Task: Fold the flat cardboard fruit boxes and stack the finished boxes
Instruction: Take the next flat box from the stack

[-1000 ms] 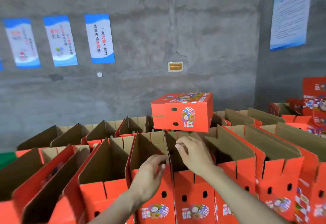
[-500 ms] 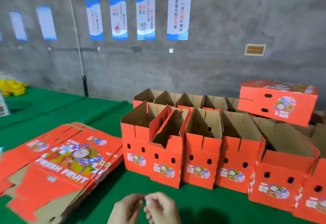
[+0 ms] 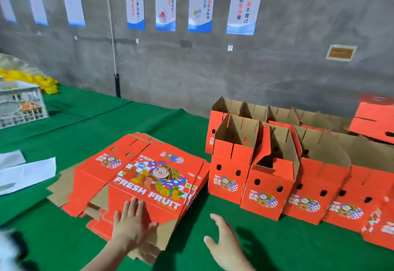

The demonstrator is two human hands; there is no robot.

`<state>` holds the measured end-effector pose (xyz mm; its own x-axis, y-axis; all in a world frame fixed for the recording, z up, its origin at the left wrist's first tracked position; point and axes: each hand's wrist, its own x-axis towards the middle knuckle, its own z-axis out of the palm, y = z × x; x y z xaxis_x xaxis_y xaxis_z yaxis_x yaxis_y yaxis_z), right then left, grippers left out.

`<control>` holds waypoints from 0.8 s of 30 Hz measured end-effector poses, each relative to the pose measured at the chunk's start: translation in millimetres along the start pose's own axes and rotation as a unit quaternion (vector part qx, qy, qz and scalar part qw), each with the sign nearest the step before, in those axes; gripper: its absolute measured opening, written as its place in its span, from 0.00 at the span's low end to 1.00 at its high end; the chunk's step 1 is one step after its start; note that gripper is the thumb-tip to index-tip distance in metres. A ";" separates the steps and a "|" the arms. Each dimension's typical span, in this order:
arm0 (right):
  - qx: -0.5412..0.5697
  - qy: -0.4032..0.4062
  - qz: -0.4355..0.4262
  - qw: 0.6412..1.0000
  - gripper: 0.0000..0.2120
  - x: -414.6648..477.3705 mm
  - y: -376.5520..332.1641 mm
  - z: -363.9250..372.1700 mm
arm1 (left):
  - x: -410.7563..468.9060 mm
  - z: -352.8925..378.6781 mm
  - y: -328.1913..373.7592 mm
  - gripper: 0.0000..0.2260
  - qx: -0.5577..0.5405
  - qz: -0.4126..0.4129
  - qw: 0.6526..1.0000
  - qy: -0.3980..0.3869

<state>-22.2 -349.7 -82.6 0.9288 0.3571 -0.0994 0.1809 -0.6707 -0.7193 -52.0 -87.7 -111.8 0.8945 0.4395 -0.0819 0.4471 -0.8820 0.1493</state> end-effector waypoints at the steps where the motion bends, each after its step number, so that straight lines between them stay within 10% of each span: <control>1: -0.011 -0.007 0.005 1.000 0.29 3.5 -4.9 7.6 | -9.5 12.6 3.3 0.46 0.011 0.015 1.000 -0.005; 10: 0.154 0.003 0.212 0.965 0.40 34.1 -23.8 60.8 | -60.6 -6.4 -10.0 0.61 -0.111 0.147 0.979 0.094; 15: 0.271 0.039 0.260 0.926 0.10 43.5 -40.2 55.0 | -34.6 -61.6 -68.8 0.37 -0.200 0.051 0.961 0.185; 19: 0.453 0.024 0.259 0.853 0.05 47.2 -61.9 24.7 | -19.7 -111.8 -102.3 0.39 -0.229 0.155 0.958 0.080; 22: 0.559 -0.002 0.225 0.798 0.06 46.5 -80.8 -1.7 | -27.1 -146.5 -88.8 0.53 -0.091 0.260 0.961 0.032; 24: 0.607 -0.003 0.210 0.767 0.07 45.0 -94.8 -21.1 | -26.0 -166.9 -76.7 0.57 -0.020 0.287 0.947 0.146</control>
<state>9.3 -283.7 -4.4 0.8202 0.2809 -0.4983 -0.5716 0.3695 -0.7326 -108.5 -3.1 43.4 0.9515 -0.0757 0.2982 -0.1174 -0.9852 0.1245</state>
